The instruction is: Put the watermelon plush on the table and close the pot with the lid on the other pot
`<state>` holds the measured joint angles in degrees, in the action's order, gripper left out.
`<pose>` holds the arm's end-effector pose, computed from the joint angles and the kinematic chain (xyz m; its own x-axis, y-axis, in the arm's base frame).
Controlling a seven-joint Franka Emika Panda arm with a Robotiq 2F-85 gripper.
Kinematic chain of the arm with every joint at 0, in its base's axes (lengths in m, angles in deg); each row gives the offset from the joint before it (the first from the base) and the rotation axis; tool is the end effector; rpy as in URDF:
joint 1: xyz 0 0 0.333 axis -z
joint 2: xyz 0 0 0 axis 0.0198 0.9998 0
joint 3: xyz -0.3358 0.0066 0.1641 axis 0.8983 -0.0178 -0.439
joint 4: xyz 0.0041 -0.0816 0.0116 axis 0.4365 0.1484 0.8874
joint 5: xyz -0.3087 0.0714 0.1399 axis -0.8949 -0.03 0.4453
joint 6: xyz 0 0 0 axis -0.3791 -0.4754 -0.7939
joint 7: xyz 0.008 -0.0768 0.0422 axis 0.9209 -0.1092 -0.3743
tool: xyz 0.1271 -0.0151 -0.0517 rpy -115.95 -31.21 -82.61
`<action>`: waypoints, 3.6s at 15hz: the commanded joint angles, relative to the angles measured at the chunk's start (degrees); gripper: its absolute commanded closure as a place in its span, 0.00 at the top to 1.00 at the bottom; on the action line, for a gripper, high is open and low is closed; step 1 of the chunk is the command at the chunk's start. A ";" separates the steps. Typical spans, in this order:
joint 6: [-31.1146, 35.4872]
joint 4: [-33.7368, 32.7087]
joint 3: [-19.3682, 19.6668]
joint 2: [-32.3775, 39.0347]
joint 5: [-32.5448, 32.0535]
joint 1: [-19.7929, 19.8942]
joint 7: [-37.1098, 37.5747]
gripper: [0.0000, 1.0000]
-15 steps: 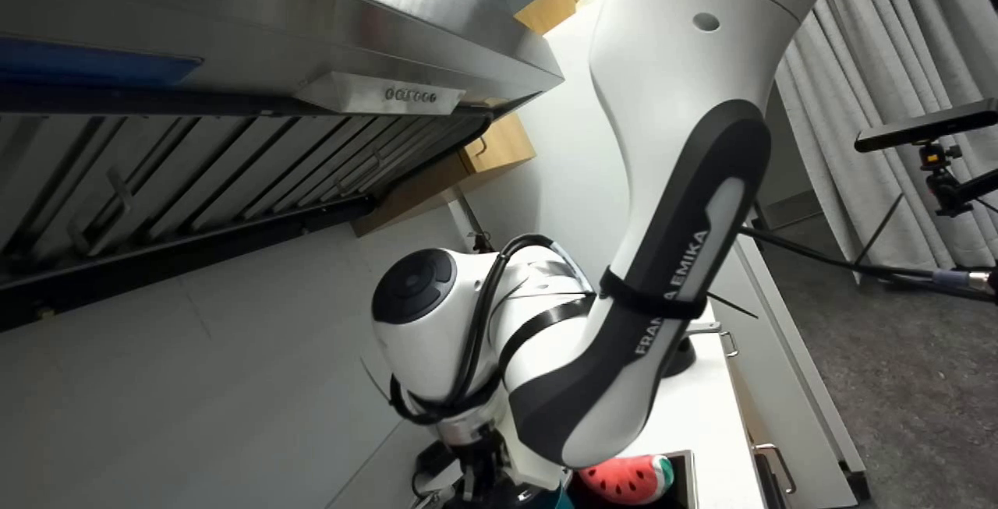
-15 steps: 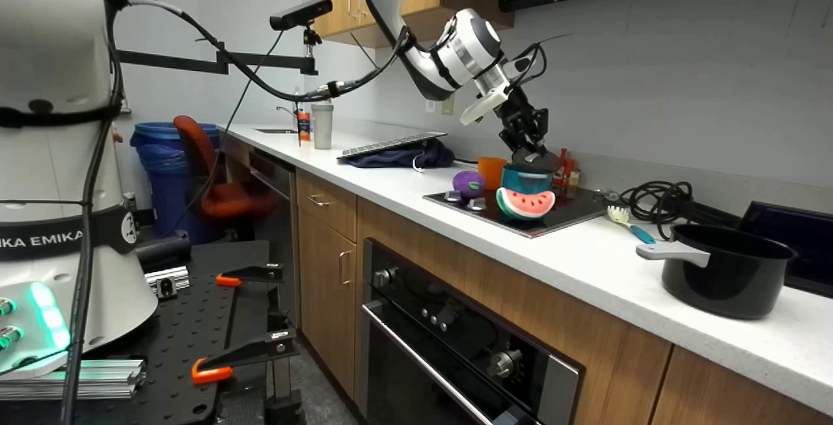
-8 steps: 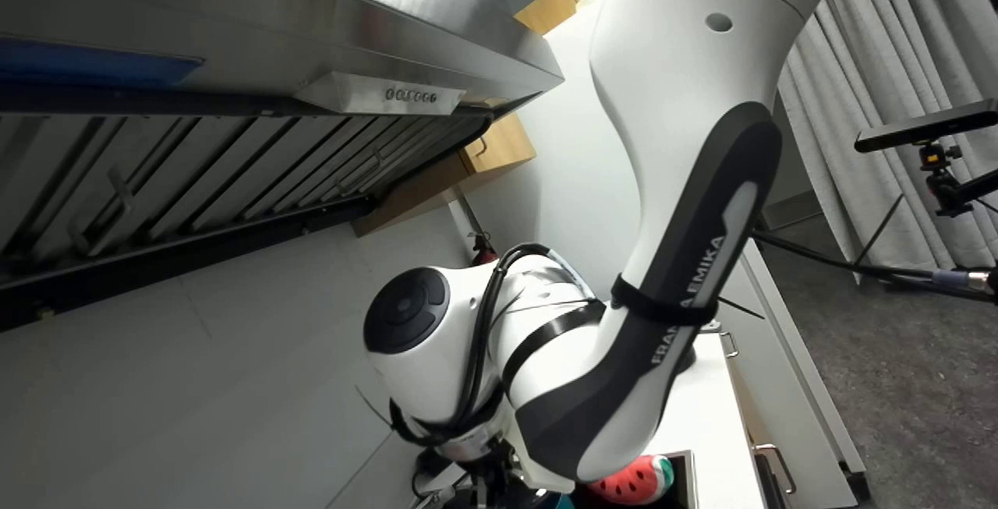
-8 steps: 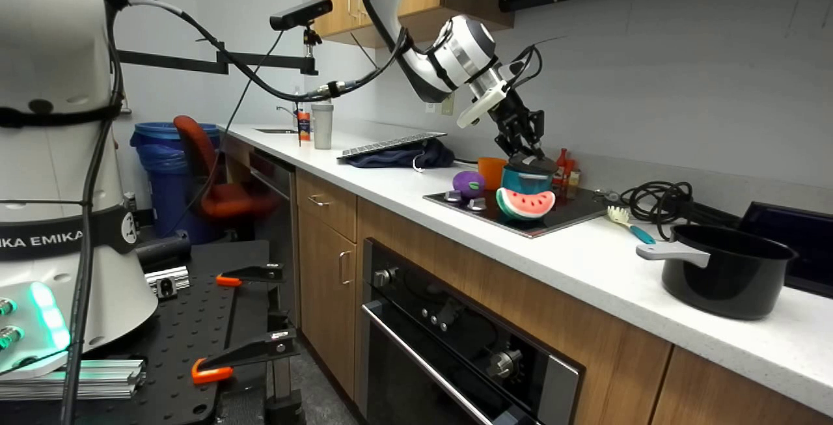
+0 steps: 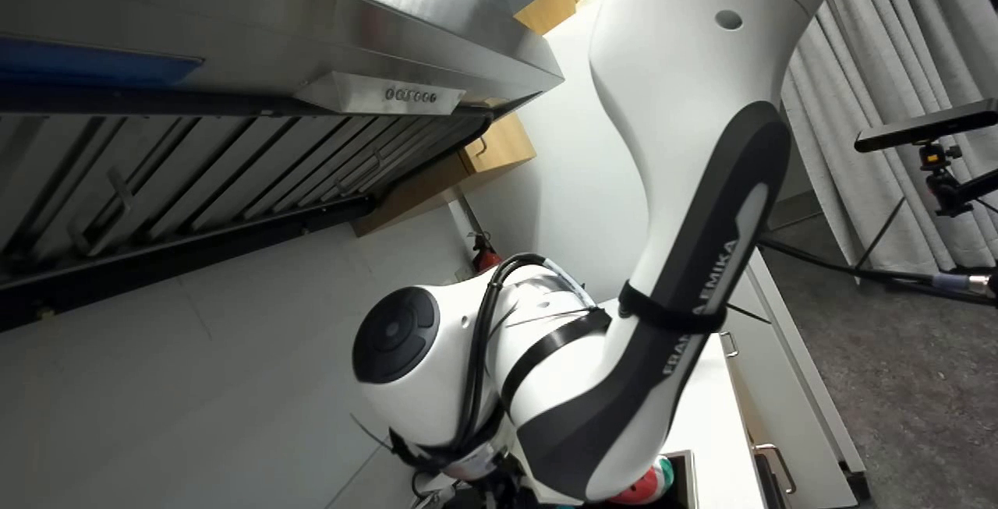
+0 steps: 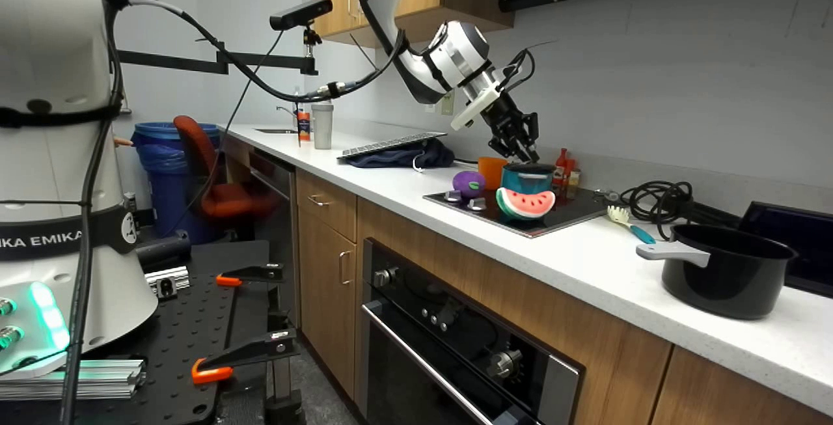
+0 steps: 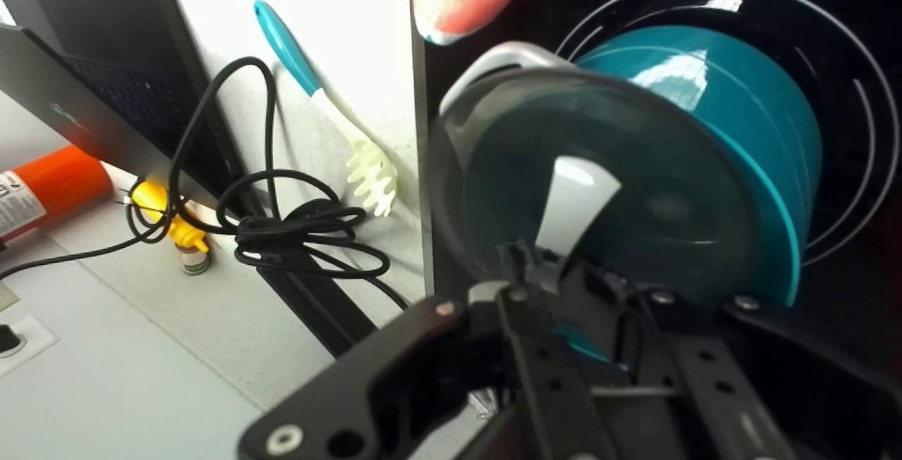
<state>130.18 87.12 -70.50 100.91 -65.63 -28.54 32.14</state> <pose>0.6945 0.2226 0.3438 0.8342 0.4630 0.2994 0.2283 -0.7844 0.5767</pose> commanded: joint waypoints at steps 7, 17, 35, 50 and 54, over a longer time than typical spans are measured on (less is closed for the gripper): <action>-2.18 0.10 -3.59 -0.74 -1.46 2.37 -0.28 0.98; -2.50 0.85 -5.82 -1.82 3.20 4.59 -0.03 1.00; 7.70 15.08 -6.42 -12.89 29.00 10.22 5.49 1.00; 16.57 47.87 -10.30 -40.85 27.19 12.92 5.39 1.00; 15.69 56.47 -14.18 -49.94 30.40 15.95 3.14 1.00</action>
<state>145.48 135.76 -81.33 59.78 -37.20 -15.74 37.09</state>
